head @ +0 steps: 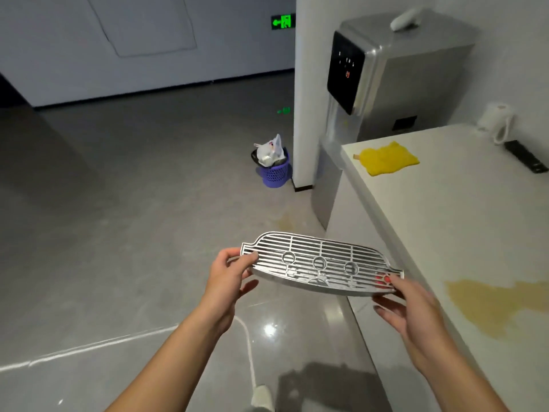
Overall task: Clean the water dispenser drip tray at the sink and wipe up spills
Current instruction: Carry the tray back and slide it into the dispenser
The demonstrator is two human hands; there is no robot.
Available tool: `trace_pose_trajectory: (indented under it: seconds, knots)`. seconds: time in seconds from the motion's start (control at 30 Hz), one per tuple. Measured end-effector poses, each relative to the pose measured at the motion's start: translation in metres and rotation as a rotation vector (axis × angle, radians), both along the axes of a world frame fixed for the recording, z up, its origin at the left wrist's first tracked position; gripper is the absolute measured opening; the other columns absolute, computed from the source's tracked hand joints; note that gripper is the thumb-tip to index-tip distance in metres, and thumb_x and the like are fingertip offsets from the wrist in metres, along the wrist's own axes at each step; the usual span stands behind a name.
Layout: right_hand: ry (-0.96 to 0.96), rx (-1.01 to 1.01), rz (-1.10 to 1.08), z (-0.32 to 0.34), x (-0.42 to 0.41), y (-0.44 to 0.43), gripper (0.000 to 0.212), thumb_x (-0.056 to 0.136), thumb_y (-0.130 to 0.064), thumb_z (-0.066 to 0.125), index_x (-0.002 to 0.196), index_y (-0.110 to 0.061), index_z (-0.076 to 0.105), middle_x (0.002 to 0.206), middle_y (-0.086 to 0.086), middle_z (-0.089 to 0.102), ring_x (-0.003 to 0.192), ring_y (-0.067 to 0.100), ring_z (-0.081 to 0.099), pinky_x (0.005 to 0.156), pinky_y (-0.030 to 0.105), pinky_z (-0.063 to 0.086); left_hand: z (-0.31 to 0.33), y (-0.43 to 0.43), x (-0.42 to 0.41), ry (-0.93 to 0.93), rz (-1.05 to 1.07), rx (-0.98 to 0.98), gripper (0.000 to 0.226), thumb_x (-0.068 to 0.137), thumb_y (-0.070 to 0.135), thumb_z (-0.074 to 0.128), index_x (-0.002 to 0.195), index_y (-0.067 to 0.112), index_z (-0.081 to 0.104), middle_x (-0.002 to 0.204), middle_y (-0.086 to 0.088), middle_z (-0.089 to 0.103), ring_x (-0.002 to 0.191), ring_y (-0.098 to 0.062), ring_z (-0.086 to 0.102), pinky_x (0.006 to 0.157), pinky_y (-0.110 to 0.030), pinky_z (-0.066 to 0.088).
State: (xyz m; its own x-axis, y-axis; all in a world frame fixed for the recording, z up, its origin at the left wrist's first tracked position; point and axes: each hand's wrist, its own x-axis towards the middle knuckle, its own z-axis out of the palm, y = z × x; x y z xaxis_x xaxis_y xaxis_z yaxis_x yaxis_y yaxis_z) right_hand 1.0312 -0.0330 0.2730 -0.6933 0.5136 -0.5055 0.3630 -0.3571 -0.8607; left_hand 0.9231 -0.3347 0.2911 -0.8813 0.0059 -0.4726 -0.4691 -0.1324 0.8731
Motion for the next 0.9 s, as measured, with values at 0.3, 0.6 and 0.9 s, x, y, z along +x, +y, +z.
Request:
trace_pose_trajectory:
  seconds: [0.3, 0.6, 0.9]
  knots:
    - [-0.041, -0.016, 0.075, -0.013, -0.188, -0.073, 0.023, 0.096, -0.031, 0.065, 0.112, -0.019, 0.076, 0.104, 0.004, 0.081, 0.093, 0.019, 0.079, 0.081, 0.039, 0.059, -0.015, -0.076, -0.182, -0.027, 0.062, 0.043, 0.026, 0.086, 0.025, 0.077, 0.108, 0.018, 0.066, 0.092, -0.003, 0.080, 0.086, -0.018, 0.074, 0.083, -0.041, 0.063]
    - [-0.061, -0.069, 0.005, -0.038, -0.376, -0.060, 0.020, 0.102, -0.024, 0.060, 0.117, -0.016, 0.070, 0.108, 0.008, 0.080, 0.098, 0.027, 0.078, 0.092, 0.046, 0.061, -0.029, -0.050, -0.389, -0.024, -0.015, 0.062, 0.026, 0.090, 0.021, 0.074, 0.113, 0.014, 0.063, 0.059, 0.012, 0.064, 0.061, -0.006, 0.067, 0.085, -0.040, 0.056]
    - [-0.040, -0.062, -0.190, -0.044, -0.547, -0.043, 0.022, 0.103, -0.023, 0.056, 0.116, -0.012, 0.070, 0.109, 0.015, 0.077, 0.101, 0.035, 0.075, 0.094, 0.052, 0.058, -0.052, -0.001, -0.624, -0.058, -0.204, 0.098, 0.021, 0.091, 0.018, 0.074, 0.109, 0.015, 0.065, 0.110, -0.012, 0.080, 0.102, -0.024, 0.077, 0.081, -0.032, 0.062]
